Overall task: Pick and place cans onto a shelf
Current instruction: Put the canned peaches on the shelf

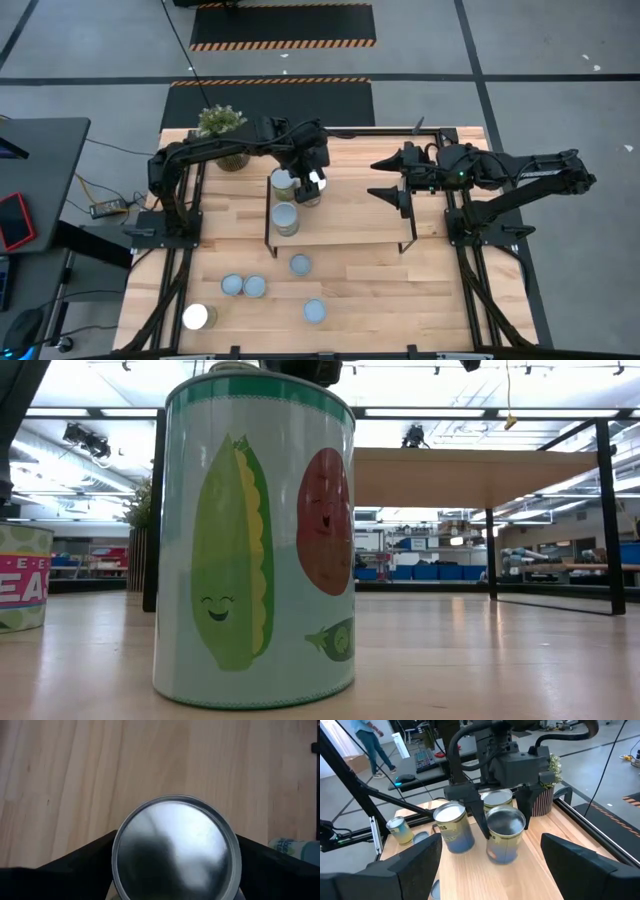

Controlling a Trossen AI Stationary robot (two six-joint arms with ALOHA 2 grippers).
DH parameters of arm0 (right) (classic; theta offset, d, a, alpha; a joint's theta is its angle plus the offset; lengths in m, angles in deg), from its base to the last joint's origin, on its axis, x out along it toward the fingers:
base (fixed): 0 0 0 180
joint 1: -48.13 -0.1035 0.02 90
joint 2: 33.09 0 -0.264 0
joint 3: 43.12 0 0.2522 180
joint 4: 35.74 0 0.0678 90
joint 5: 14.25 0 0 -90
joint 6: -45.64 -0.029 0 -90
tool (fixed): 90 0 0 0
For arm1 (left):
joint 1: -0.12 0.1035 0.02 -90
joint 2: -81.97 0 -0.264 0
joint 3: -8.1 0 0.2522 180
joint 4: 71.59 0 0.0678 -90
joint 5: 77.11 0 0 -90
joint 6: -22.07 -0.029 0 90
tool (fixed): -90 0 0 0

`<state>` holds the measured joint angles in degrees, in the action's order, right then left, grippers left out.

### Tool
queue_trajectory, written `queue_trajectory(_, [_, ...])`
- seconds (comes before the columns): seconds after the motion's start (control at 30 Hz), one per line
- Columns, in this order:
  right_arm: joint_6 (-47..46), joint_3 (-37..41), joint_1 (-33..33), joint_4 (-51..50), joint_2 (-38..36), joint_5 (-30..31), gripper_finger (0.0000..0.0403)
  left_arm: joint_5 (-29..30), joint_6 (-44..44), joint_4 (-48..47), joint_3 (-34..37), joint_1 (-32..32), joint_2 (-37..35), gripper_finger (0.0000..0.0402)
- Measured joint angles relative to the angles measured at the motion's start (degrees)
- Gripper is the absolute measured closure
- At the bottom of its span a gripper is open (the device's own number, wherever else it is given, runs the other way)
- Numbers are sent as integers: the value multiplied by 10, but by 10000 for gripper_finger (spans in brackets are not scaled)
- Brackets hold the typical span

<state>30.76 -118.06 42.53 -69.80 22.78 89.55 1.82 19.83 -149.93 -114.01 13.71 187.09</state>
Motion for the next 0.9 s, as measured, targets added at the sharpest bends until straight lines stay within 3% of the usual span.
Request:
queue_trajectory(0.43, [0,0,1,0,0,0,56,46,-36,-4,0,-10,0,49])
queue_trajectory(0.9, [-4,0,1,0,0,-5,56,46,-15,-1,0,-11,0,48])
